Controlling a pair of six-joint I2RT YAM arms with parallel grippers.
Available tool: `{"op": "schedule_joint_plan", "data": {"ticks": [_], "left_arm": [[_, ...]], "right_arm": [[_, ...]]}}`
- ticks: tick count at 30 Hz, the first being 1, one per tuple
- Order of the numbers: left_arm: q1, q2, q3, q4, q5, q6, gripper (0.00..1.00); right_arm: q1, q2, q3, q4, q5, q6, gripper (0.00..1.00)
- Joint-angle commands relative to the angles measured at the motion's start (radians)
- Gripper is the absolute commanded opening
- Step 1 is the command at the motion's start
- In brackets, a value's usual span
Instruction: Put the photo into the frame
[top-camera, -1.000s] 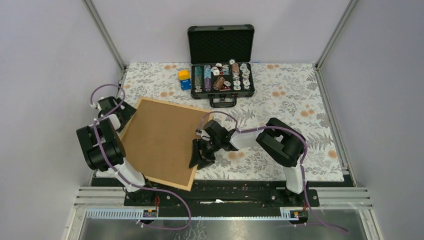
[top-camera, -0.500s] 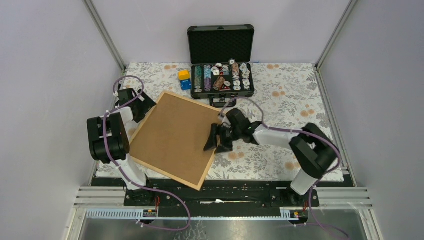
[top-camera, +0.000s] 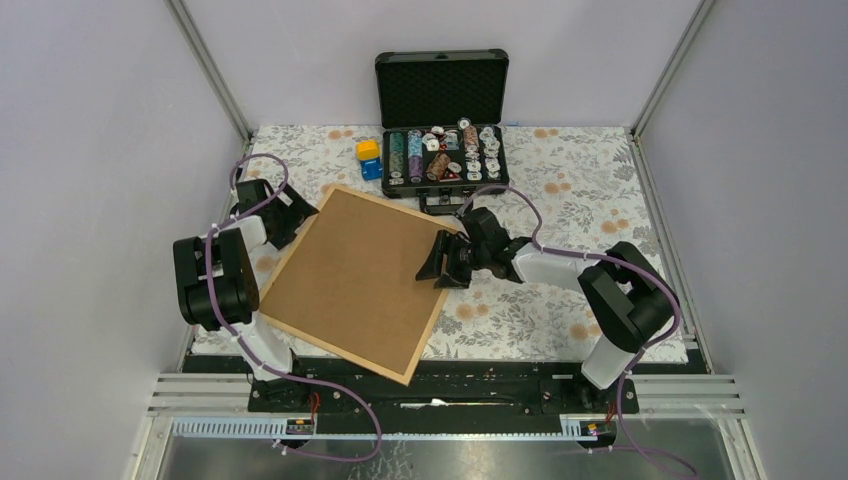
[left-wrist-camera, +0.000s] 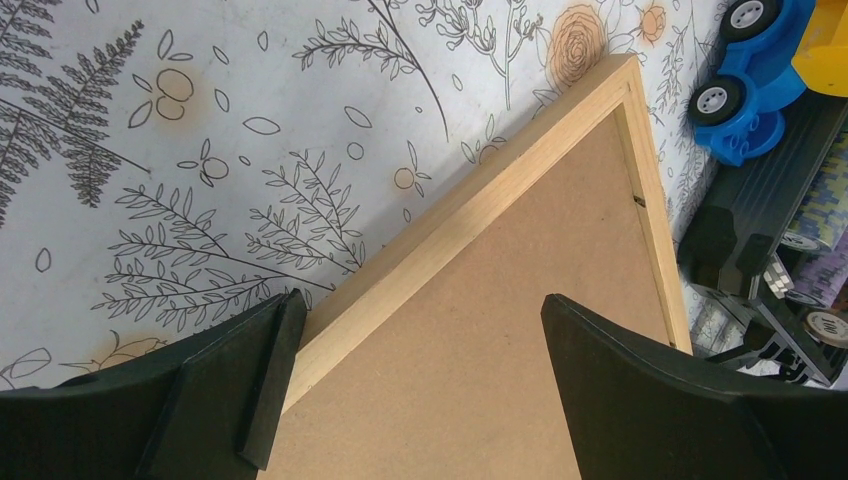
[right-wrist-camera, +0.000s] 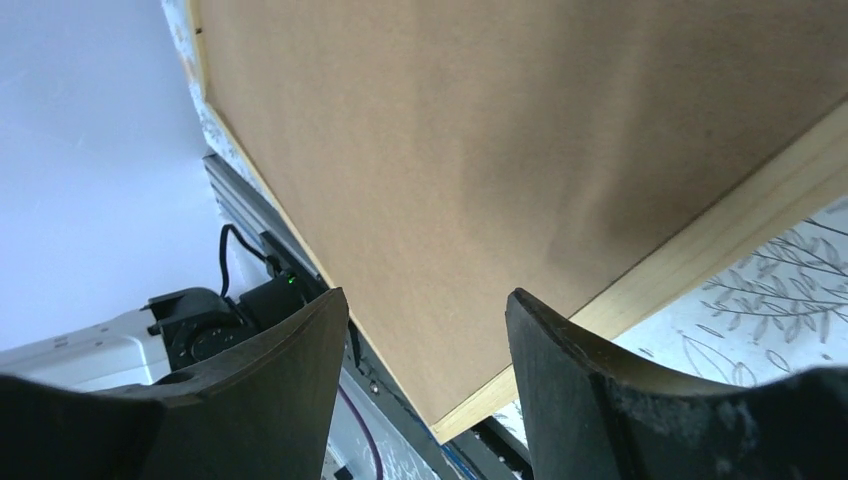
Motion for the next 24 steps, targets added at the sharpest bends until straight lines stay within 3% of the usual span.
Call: {"op": "schedule_joint_plan", "data": {"ticks": [1,17,24], "left_arm": [[-0.004,0.02,-0.06,-0.184,0.042,-0.006,0.99],[0.009,0.038,-0.108,-0.142,0.071,-0.042,0.99],[0.005,0.042,-0.175,-0.105,0.106,-0.093,0.99]], "right_arm": [[-0.001,-0.031,-0.057,0.057,0.072,0.046,0.66],[-0.001,-0.009,-0.134,0.121,0.039,0.084,0.66],[0.017,0.09,-0.091,0.228,0.027,0.111,0.66]]}}
